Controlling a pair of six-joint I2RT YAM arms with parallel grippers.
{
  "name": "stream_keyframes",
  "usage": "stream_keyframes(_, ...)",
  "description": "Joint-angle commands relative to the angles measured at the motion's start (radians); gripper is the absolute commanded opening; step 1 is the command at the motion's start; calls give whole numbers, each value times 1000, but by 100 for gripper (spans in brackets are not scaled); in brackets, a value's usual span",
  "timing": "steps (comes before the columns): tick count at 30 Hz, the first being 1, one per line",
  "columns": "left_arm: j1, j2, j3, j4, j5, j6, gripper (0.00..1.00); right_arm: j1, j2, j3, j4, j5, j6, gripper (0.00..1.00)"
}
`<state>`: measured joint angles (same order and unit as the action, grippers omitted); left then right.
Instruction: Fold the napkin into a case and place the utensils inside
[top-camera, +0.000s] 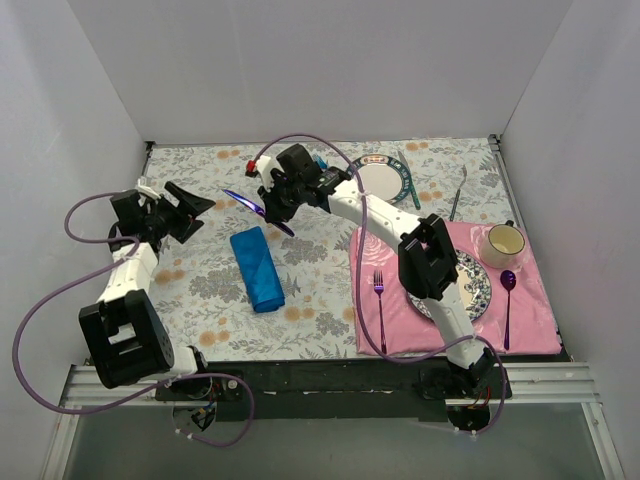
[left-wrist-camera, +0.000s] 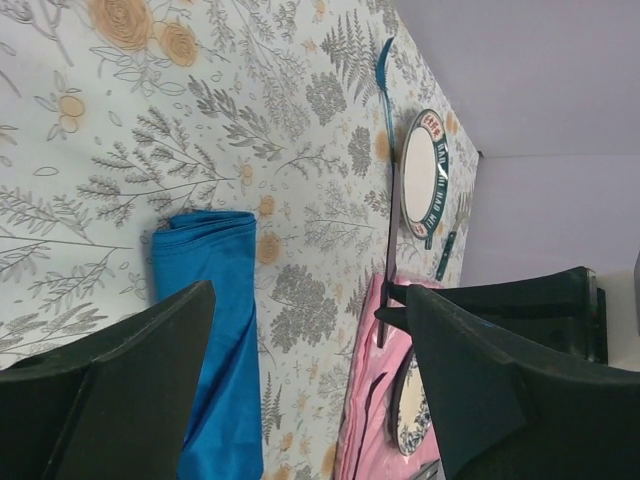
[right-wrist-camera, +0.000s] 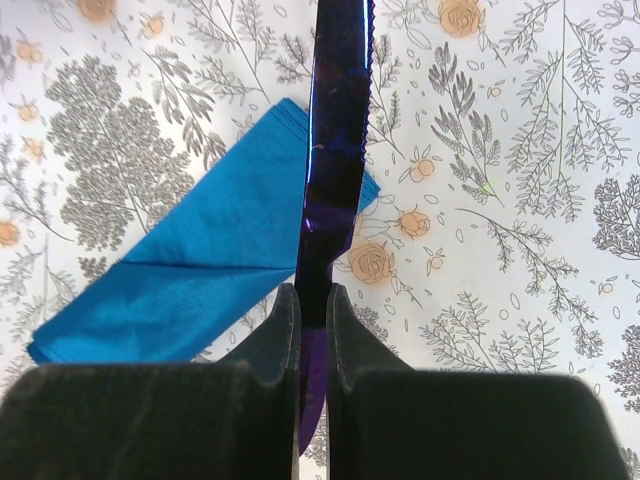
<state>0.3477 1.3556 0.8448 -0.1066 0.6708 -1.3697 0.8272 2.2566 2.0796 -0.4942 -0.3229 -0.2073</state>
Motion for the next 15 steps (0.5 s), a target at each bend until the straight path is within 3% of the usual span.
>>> stream_keyframes(1, -58, -30, -10, 76, 4, -45, 77, 3, -60, 54, 57, -61, 84, 1)
stream_keyframes(7, -122, -26, -35, 254, 21, -112, 76, 15, -64, 73, 46, -70, 98, 1)
stream_keyframes(15, -187, 27, -10, 265, -20, -155, 70, 23, -124, 16, 88, -77, 120, 1)
